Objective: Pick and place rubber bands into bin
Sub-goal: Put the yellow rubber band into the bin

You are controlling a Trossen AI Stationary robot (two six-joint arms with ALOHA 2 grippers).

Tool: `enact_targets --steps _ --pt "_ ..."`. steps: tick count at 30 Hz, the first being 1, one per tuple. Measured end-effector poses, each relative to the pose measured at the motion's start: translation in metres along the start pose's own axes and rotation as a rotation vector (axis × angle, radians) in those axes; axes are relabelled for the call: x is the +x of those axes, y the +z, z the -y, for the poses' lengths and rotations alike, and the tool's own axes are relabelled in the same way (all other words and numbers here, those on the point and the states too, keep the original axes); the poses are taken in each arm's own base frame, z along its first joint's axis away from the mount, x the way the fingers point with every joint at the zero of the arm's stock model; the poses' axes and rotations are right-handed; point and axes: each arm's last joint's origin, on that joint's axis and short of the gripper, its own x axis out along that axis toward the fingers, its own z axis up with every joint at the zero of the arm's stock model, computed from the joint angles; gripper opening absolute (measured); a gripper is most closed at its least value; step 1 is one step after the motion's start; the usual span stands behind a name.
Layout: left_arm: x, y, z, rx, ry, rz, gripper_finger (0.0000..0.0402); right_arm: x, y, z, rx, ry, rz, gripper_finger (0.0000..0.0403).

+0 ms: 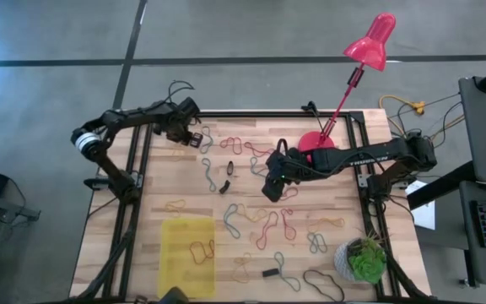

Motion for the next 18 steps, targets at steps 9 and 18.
enact_targets --steps 9,18 --pt "0.024 0.006 -0.005 -0.031 0.017 -0.085 0.0199 0.0 -0.001 -0.001 0.007 0.029 -0.025 0.0173" --pt "0.03 0.015 -0.03 -0.101 0.044 -0.098 0.0209 0.0 -0.001 -0.001 0.021 0.038 -0.032 0.0173"
